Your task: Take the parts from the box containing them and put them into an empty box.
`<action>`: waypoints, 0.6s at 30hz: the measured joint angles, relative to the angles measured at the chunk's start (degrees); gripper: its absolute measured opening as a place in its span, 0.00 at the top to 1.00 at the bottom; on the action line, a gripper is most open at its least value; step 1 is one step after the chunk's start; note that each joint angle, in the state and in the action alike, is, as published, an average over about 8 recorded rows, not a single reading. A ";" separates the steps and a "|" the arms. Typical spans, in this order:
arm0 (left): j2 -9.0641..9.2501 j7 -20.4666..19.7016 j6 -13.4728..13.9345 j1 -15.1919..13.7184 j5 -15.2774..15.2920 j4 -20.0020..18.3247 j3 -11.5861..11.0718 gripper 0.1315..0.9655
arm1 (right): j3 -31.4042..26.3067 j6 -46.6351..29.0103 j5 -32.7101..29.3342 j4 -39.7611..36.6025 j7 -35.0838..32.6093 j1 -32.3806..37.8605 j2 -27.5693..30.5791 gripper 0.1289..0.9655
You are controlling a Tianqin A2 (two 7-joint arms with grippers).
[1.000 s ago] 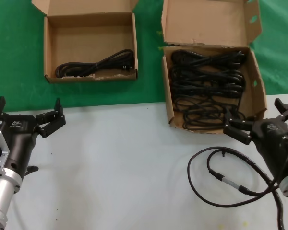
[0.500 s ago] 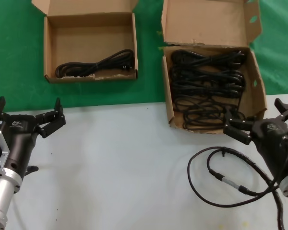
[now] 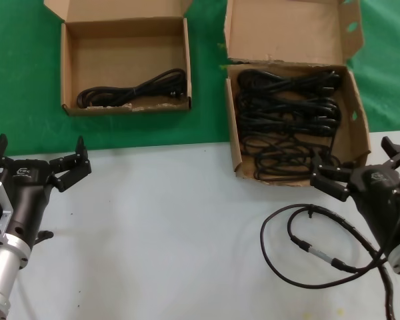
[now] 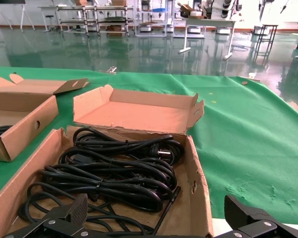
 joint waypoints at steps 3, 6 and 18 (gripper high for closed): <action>0.00 0.00 0.00 0.00 0.00 0.00 0.00 0.00 | 0.00 0.00 0.00 0.00 0.00 0.00 0.00 0.00; 0.00 0.00 0.00 0.00 0.00 0.00 0.00 0.00 | 0.00 0.00 0.00 0.00 0.00 0.00 0.00 0.00; 0.00 0.00 0.00 0.00 0.00 0.00 0.00 0.00 | 0.00 0.00 0.00 0.00 0.00 0.00 0.00 0.00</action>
